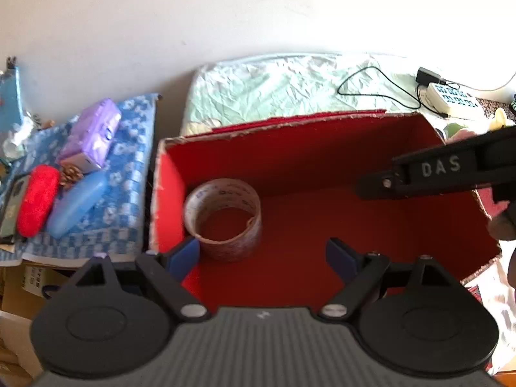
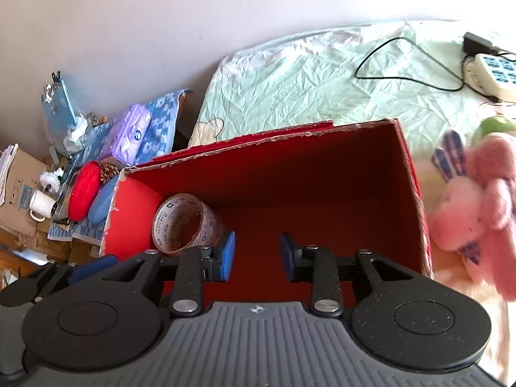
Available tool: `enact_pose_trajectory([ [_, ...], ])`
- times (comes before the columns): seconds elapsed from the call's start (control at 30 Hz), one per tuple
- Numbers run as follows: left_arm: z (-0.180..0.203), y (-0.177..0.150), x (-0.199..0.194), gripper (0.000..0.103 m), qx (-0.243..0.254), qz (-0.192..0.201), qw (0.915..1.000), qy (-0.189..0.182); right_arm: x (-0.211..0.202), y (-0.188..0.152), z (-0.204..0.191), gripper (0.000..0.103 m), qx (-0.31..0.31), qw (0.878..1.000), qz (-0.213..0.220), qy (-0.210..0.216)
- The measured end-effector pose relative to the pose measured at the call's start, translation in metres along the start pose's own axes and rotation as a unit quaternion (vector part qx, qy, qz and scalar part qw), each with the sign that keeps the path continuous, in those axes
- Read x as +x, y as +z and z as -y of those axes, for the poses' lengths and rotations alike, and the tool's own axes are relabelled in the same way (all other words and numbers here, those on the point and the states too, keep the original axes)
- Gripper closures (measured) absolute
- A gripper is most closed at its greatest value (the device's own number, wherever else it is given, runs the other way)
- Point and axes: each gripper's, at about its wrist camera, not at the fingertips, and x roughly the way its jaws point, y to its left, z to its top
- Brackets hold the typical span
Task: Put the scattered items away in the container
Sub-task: 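Withdraw the right gripper from the box back toward the pine cone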
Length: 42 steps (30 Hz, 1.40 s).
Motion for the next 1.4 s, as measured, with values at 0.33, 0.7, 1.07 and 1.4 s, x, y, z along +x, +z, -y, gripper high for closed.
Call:
enact_pose_trajectory([
  [0.33, -0.028, -0.028, -0.051, 0.004, -0.015, 0.036, 0.9990, 0.023, -0.037, -0.044, -0.036, 0.059, -0.014, 0.997, 0.059, -0.040],
  [0.7, -0.039, -0.076, -0.078, 0.003, 0.003, 0.032, 0.9995, 0.000, -0.070, -0.108, -0.060, 0.054, 0.014, 0.994, 0.095, -0.059],
  [1.07, -0.034, -0.116, -0.080, 0.001, 0.022, 0.013, 0.9995, -0.020, -0.077, -0.160, -0.065, 0.054, 0.043, 0.993, 0.080, -0.070],
  [1.4, -0.023, -0.136, -0.070, 0.001, 0.032, -0.007, 0.9992, -0.023, -0.074, -0.186, -0.058, 0.055, 0.071, 0.993, 0.062, -0.075],
])
